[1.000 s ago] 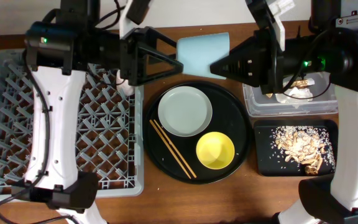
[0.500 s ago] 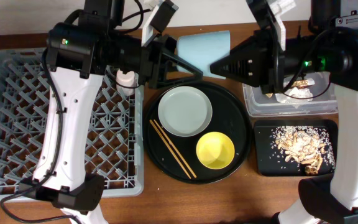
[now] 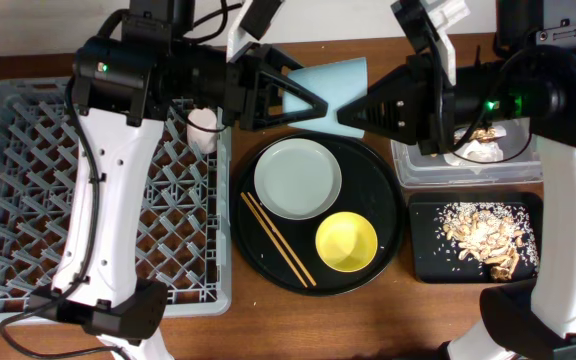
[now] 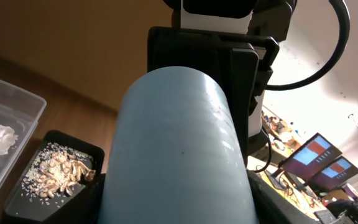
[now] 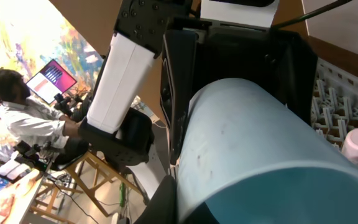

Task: Sort waste into correct bins and load items into the dishwasher rack
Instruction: 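Lower the blue cup upside down into the rack with the left gripper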

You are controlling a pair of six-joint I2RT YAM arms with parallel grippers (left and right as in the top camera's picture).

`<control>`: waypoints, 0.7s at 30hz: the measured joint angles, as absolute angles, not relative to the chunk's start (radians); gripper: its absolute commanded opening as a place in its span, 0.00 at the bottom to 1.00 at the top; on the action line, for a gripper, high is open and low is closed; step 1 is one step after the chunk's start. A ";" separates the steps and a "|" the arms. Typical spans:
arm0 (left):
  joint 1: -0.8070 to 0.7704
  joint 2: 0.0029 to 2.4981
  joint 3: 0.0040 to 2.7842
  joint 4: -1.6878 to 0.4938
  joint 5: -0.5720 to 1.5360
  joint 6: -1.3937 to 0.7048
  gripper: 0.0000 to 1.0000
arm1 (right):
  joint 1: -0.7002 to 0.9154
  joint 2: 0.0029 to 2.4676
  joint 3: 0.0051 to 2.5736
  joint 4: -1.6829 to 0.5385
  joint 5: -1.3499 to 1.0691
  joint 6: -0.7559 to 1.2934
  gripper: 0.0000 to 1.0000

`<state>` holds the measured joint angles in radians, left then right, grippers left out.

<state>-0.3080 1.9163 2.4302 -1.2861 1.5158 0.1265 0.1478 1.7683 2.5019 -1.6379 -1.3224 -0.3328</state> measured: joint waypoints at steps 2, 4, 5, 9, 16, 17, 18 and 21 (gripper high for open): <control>-0.307 1.916 2.430 -1.290 1.518 0.126 0.39 | 0.149 1.769 2.502 -1.632 -1.318 -0.330 0.27; -0.307 1.913 2.430 -1.293 1.527 0.126 0.39 | 0.149 1.769 2.502 -1.629 -1.306 -0.324 0.68; -0.299 1.909 2.430 -1.293 1.532 0.126 0.39 | 0.149 1.769 2.502 -1.626 -1.302 -0.330 0.75; -0.134 1.892 2.431 -1.349 1.494 0.095 0.39 | 0.096 1.773 2.502 -1.650 -1.279 -0.326 0.84; 0.043 1.887 2.429 -1.686 0.623 0.008 0.35 | 0.001 1.777 2.500 -1.692 -0.922 -0.216 0.99; 0.034 1.887 2.423 -1.686 0.533 -0.018 0.35 | 0.001 1.777 2.498 -1.692 -0.864 -0.195 0.99; 0.023 1.884 2.408 -1.687 0.450 -0.043 0.35 | 0.001 1.778 2.491 -1.692 -0.815 -0.181 0.99; -0.040 1.877 2.296 -1.671 0.236 -0.117 0.35 | 0.001 1.778 2.423 -1.692 -0.721 -0.155 0.99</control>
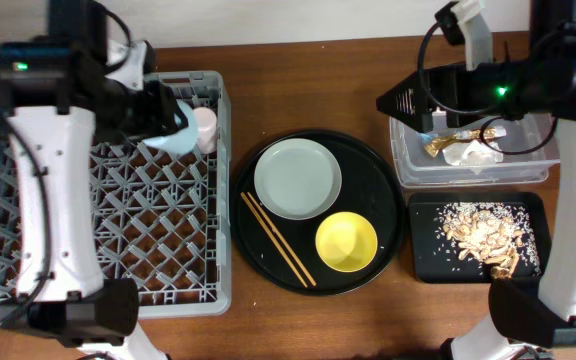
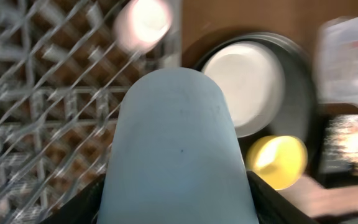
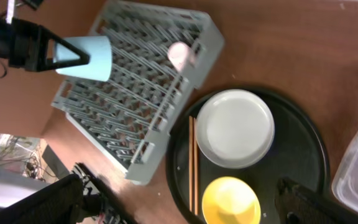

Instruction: Sort waste into correct bins and load items into the dishwasher rack

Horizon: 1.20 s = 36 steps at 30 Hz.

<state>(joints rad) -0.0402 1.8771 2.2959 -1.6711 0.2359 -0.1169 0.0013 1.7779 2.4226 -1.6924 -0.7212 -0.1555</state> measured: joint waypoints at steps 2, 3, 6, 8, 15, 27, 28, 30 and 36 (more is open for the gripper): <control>-0.078 1.874 2.178 -1.615 0.160 -0.148 0.35 | 0.001 1.779 2.355 -1.692 -0.699 -0.152 0.99; -0.091 1.872 2.114 -1.571 0.139 -0.162 0.35 | 0.001 1.780 2.310 -1.692 -0.693 -0.149 0.99; -0.102 1.876 1.922 -1.425 0.102 -0.196 0.35 | 0.001 1.785 2.237 -1.693 -0.682 -0.158 0.99; -0.102 1.876 1.837 -1.343 0.094 -0.206 0.35 | 0.001 1.787 2.220 -1.693 -0.677 -0.162 0.99; -0.102 1.876 1.655 -1.173 0.054 -0.230 0.73 | 0.001 1.787 2.219 -1.692 -0.677 -0.165 0.99; -0.101 1.863 1.764 -1.200 0.056 -0.251 0.98 | 0.131 1.787 2.218 -1.692 -0.624 -0.164 0.64; -0.098 1.822 1.824 -1.222 0.057 -0.251 0.99 | 0.176 1.787 2.211 -1.693 -0.596 -0.157 0.64; -0.067 1.717 1.899 -1.266 0.063 -0.255 0.99 | 0.273 1.785 2.152 -1.676 -0.515 -0.126 0.63; 0.045 1.353 1.956 -1.451 0.013 -0.255 0.99 | 0.540 1.787 1.671 -1.120 -0.393 0.004 0.56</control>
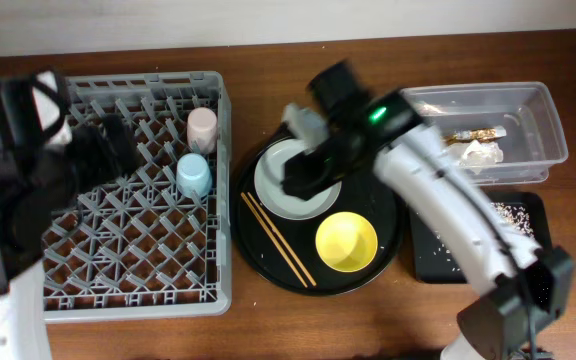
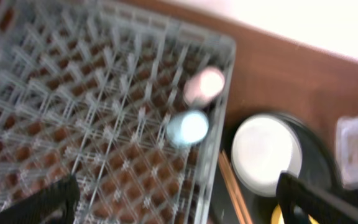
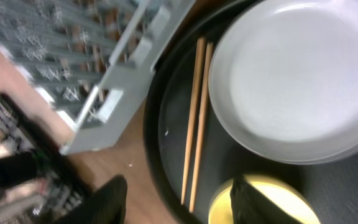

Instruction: Sort waste into correct bins and load items into the dishwasher rack

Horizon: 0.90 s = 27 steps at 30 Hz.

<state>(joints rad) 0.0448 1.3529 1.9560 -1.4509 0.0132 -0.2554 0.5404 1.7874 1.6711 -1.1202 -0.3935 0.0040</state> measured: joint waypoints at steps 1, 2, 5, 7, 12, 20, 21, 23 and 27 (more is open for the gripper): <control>0.046 1.338 1.956 -1.495 0.007 -0.255 0.99 | 0.588 1.796 1.575 -1.017 -0.346 0.024 0.56; 0.046 1.334 1.956 -1.523 0.002 -0.255 0.99 | 0.622 1.795 1.499 -0.899 -0.293 0.045 0.56; 0.046 1.335 1.954 -1.580 -0.001 -0.255 0.99 | 0.711 1.797 1.300 -0.645 -0.121 0.075 0.55; 0.046 1.335 1.954 -1.593 -0.002 -0.255 0.99 | 0.733 1.797 1.222 -0.490 -0.061 0.081 0.55; 0.046 1.335 1.954 -1.594 -0.005 -0.255 0.99 | 0.739 1.813 1.145 -0.350 -0.014 0.083 0.55; 0.046 1.335 1.954 -1.594 -0.005 -0.255 0.99 | 0.630 1.600 1.209 -0.724 -0.129 0.184 0.55; 0.047 1.335 1.954 -1.595 -0.005 -0.255 0.99 | 0.620 1.543 1.230 -0.804 -0.142 0.189 0.55; 0.047 1.335 1.954 -1.595 -0.005 -0.255 0.99 | 0.609 1.471 1.240 -0.961 -0.157 0.215 0.60; 0.046 1.335 1.954 -1.597 -0.005 -0.255 0.99 | 0.605 1.486 1.169 -1.028 -0.163 0.279 0.65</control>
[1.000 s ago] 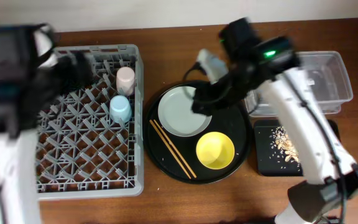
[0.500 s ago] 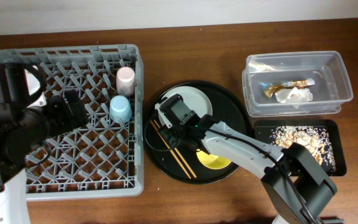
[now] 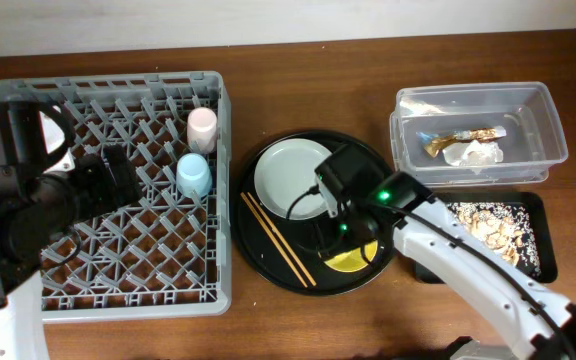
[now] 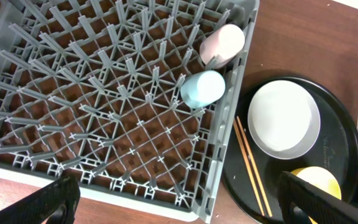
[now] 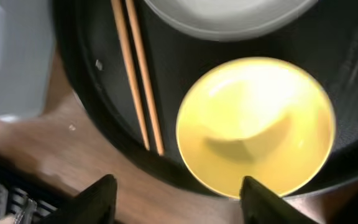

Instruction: Sort waste into correct bins and load items into the dishwasher rack

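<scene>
The grey dishwasher rack fills the left side and holds a pink cup and a light blue cup mouth down along its right edge. My left gripper hangs open high above the rack's front edge, nothing between its fingers. On the round black tray lie a white plate, a pair of chopsticks and a yellow bowl. My right gripper is open just over the bowl's near rim, its fingers wide apart.
A clear bin with wrappers stands at the back right. In front of it sits a black rectangular tray with food scraps. Bare wooden table runs along the front edge.
My right gripper has moved from over the plate and chopsticks to low over the yellow bowl, still open. The left gripper stays open above the rack; both cups are unmoved.
Both grippers were at the light blue cup above the back of the table. Then the left gripper alone carried it over the rack while the right stood open, apart. Later the cup stood next to the pink cup, the left gripper open; the right came over the tray.
</scene>
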You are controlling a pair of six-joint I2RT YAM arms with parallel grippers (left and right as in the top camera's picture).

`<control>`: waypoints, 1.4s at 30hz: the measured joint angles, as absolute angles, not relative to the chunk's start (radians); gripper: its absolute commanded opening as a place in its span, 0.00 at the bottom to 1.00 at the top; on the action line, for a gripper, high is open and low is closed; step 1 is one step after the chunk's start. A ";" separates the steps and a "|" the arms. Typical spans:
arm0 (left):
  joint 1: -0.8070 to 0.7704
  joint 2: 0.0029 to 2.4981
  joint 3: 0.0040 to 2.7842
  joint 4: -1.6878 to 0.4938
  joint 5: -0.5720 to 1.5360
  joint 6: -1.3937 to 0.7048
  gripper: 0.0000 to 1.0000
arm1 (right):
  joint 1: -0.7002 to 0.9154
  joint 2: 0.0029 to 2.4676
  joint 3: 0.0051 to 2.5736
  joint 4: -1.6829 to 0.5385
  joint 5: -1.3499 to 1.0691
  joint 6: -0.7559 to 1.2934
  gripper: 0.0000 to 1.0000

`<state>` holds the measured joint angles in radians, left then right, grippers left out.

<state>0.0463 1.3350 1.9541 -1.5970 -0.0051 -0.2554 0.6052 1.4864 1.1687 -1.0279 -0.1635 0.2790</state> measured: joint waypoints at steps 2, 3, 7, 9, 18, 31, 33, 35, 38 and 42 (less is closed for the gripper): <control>0.046 1.335 1.954 -1.596 -0.006 -0.255 0.99 | 0.605 1.507 1.073 -0.932 -0.164 0.292 0.65; 0.046 1.335 1.954 -1.596 -0.005 -0.255 0.99 | 0.605 1.510 1.040 -0.890 -0.165 0.292 0.65; 0.046 1.335 1.954 -1.597 -0.005 -0.255 0.99 | 0.603 1.513 0.954 -0.788 -0.167 0.294 0.80; 0.046 1.335 1.954 -1.596 -0.005 -0.255 0.99 | 0.574 1.509 0.986 -0.840 -0.175 0.277 0.86; 0.047 1.335 1.954 -1.567 -0.006 -0.255 0.99 | -0.106 1.361 1.329 -1.118 -0.060 0.174 0.99; -0.404 1.340 1.483 -1.148 0.307 -0.311 0.61 | -0.311 1.393 1.330 -1.120 0.019 0.157 0.99; -0.479 1.362 1.377 -0.993 0.260 -0.387 0.61 | -0.311 1.393 1.330 -1.122 0.019 0.157 0.99; -0.500 1.423 1.384 -0.982 0.231 -0.425 0.62 | -0.311 1.393 1.330 -1.123 0.019 0.157 0.99; -0.503 1.663 1.565 -1.082 0.173 -0.440 0.62 | -0.311 1.393 1.330 -1.122 0.019 0.157 0.99; -0.503 1.979 1.761 -1.118 0.045 -0.439 0.61 | -0.311 1.394 1.330 -1.122 0.020 0.156 0.99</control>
<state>-0.5030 1.9793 1.7611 -1.1179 0.0452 -0.4389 -0.3111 1.3937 1.3296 -1.1221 0.0196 0.1562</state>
